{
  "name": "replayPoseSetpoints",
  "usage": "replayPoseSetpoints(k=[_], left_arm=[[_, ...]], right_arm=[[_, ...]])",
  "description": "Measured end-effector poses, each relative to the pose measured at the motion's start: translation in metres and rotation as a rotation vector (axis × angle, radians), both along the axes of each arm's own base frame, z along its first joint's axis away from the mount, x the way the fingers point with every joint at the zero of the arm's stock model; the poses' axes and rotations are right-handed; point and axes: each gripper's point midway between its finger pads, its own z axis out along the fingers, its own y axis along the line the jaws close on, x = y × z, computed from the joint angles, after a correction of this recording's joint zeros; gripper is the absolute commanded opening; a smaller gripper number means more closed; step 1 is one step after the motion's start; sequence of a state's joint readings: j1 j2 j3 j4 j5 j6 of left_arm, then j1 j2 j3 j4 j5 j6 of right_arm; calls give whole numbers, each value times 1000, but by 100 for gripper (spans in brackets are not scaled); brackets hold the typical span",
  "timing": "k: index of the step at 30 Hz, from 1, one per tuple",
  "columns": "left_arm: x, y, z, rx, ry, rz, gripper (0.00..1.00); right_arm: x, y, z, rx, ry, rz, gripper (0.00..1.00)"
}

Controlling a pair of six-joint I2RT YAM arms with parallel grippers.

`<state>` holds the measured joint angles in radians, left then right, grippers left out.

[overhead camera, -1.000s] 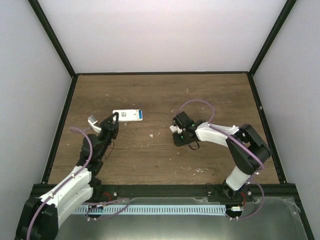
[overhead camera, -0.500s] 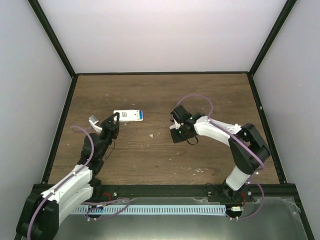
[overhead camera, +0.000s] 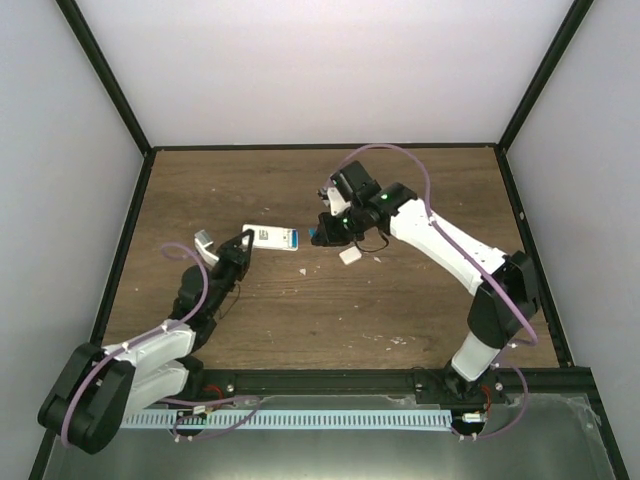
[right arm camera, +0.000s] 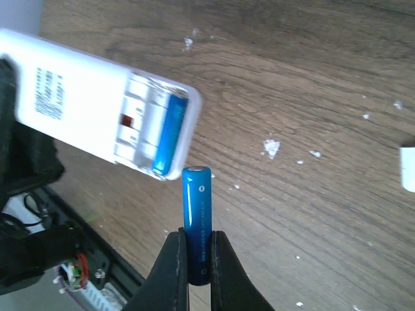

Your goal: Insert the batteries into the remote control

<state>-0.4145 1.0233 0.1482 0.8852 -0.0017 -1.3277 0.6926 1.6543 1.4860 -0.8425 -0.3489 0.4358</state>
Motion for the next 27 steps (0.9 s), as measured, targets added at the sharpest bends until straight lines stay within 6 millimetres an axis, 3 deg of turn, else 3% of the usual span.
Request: replayPoseSetpoints(k=[3,9,27], left_arm=[[-1,-9,-1,-2,-8,-19,0],[0,-20,-5,-14,-15,-31,0],[-2,-40,-11,-50,-38,-19,0]], right_arm=[[0,9,7,32,27,8,1],[3,22,3,39,100,19,1],[-4,25,-13,-8,225,18,1]])
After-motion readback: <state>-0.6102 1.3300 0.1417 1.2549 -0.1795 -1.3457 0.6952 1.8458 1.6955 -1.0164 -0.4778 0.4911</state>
